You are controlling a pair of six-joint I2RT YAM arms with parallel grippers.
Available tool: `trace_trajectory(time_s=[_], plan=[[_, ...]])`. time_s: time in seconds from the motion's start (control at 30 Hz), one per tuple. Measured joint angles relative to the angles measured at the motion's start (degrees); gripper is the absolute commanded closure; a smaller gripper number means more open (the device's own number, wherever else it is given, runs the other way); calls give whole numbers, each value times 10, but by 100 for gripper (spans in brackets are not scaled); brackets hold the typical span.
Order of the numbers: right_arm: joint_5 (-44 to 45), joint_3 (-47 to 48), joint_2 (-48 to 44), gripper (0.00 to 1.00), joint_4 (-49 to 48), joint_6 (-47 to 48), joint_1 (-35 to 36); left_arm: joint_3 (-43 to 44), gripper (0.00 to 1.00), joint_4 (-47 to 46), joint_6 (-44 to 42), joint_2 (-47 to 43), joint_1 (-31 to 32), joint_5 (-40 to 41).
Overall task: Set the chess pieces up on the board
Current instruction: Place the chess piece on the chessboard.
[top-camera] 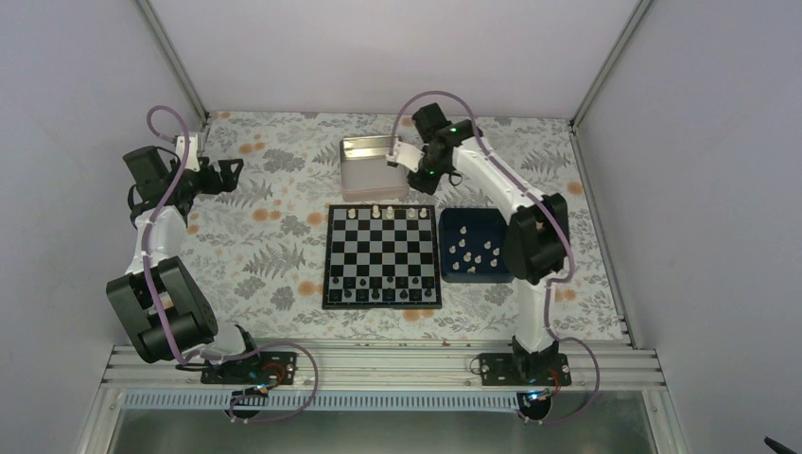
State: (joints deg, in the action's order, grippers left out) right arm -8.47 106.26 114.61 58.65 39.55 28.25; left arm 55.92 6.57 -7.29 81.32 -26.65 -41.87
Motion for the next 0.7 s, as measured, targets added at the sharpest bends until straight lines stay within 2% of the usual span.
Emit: trace_trajectory(time_s=[0.23,0.7], plan=[[0,57,95,92,26,1,32,0,0,0,0,0,-3,0],[2,58,148,91,30,3,55,0,0,0,0,0,-6,-3]])
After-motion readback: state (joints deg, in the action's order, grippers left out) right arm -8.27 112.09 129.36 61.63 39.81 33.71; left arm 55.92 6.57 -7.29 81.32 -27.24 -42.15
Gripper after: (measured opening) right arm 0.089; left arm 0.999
